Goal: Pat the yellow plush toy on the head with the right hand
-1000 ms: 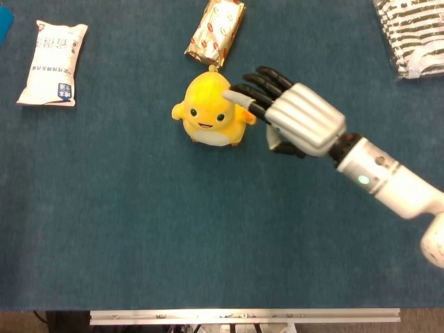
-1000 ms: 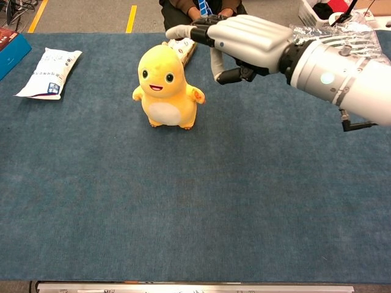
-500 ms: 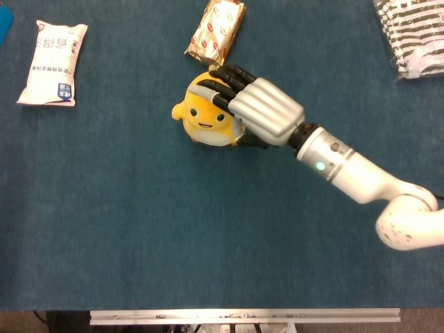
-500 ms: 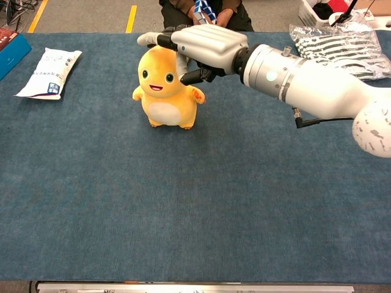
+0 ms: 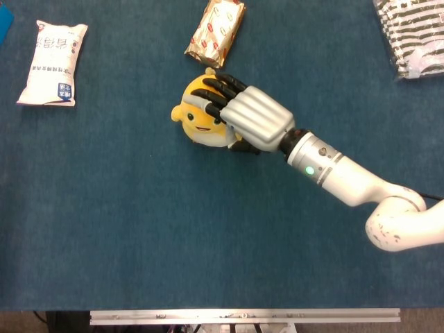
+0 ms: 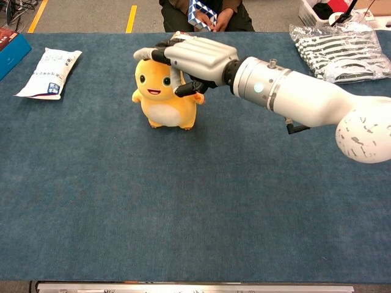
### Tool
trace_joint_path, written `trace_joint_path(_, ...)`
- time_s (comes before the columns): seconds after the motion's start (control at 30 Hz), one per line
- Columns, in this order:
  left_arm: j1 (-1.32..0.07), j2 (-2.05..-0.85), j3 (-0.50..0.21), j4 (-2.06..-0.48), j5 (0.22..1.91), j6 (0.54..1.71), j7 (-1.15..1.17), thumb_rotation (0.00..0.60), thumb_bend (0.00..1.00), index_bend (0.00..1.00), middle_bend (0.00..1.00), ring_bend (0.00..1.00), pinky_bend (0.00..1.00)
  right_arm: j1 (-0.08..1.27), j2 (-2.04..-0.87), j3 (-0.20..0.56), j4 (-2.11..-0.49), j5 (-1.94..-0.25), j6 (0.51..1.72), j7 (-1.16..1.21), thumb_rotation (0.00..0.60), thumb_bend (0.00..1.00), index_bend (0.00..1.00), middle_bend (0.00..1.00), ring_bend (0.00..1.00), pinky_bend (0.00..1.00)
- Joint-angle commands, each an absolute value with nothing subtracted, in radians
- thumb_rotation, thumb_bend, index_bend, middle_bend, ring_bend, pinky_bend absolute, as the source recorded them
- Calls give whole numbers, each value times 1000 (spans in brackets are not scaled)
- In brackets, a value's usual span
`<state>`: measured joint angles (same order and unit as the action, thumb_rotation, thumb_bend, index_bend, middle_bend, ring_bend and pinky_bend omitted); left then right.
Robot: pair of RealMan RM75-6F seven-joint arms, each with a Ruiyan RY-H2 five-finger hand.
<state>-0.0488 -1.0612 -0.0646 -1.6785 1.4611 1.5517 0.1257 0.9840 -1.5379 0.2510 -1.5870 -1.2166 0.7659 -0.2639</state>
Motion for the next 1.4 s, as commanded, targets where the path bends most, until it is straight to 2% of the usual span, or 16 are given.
trace_joint_path(0.03, -49, -1061, -65, -1679, 1463, 1552, 125, 600, 384, 490, 476, 365, 391, 987, -1522, 265, -1609, -1227, 789, -258, 414, 1000, 0, 119, 4, 19)
trace_joint_path(0.7, -36, -1051, -65, -1670, 1464, 1564, 105, 600, 384, 490, 475, 365, 391, 1021, -1550, 215, -1572, -1141, 760, -303, 414, 1000, 0, 119, 4, 19)
trace_joint_path(0.97, -37, -1049, -65, -1675, 1470, 1565, 102, 600, 384, 489, 476, 366, 391, 999, -1516, 259, -1639, -1221, 874, -268, 386, 1000, 0, 120, 3, 18)
trace_joint_path(1.13, -39, -1048, -68, -1674, 1468, 1561, 98, 600, 384, 489, 476, 365, 391, 943, -1445, 245, -1716, -1254, 963, -300, 380, 988, 0, 119, 3, 18)
trace_joint_path(1.17, -40, -1049, -69, -1670, 1467, 1560, 95, 600, 384, 489, 476, 365, 391, 917, -1419, 232, -1742, -1260, 996, -320, 379, 945, 0, 119, 3, 18)
trace_joint_path(1.3, -49, -1054, -76, -1647, 1460, 1549, 85, 600, 384, 489, 475, 365, 391, 821, -1317, 180, -1833, -1258, 1093, -385, 378, 528, 0, 120, 3, 18)
trace_joint_path(1.4, -58, -1060, -78, -1634, 1463, 1539, 79, 600, 384, 489, 475, 365, 391, 741, -1245, 133, -1895, -1256, 1163, -417, 386, 294, 0, 120, 3, 17)
